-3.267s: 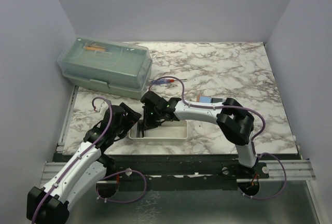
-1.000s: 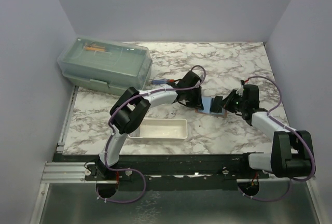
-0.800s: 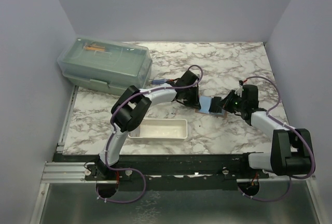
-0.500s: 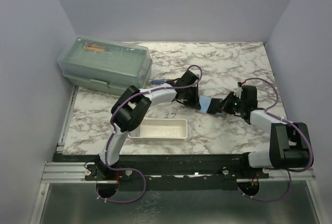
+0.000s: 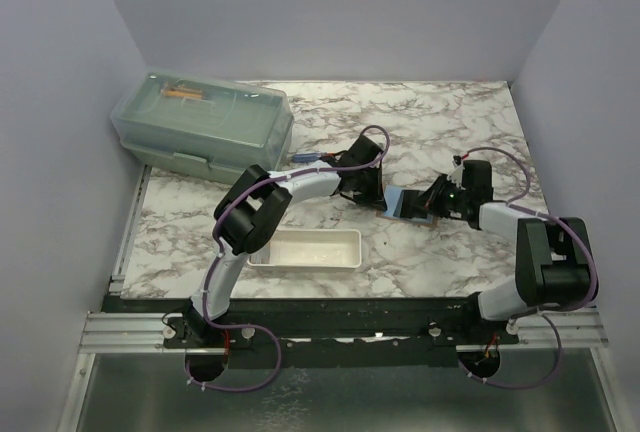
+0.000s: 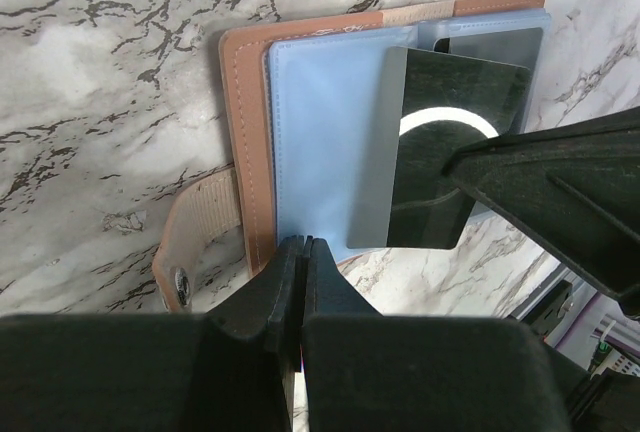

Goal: Put the credit cards into the card holder
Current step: Insert the credit card into the card holder.

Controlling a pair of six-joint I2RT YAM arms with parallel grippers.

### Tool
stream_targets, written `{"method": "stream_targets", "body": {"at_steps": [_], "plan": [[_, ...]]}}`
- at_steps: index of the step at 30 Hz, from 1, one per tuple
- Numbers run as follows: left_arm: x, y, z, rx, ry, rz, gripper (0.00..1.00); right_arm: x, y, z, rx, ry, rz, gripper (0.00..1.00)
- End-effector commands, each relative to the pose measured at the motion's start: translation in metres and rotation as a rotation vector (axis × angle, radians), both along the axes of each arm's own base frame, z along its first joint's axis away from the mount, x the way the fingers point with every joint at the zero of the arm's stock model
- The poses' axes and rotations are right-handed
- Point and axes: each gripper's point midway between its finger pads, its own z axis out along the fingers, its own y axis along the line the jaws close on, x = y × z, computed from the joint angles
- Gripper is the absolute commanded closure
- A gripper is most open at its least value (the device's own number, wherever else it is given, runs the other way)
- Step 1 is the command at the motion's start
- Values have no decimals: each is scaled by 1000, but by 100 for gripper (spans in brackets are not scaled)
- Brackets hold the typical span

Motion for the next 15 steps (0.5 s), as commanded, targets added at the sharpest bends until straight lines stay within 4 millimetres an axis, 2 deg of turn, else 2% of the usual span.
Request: {"method": "stream_targets", "body": {"at_steps": [1, 6, 12, 15], "plan": [[-2, 19, -25, 97, 36, 30, 100, -10, 3, -13, 23, 86, 34, 100], [-2, 18, -22, 91, 33, 24, 100, -4, 3, -16, 13, 114, 55, 94], [3, 12, 1, 46, 22, 7, 99, -3, -17, -13, -110, 178, 14, 64], [10, 13, 8, 28, 28, 19, 95, -4, -19, -8, -125, 187, 14, 55]]}}
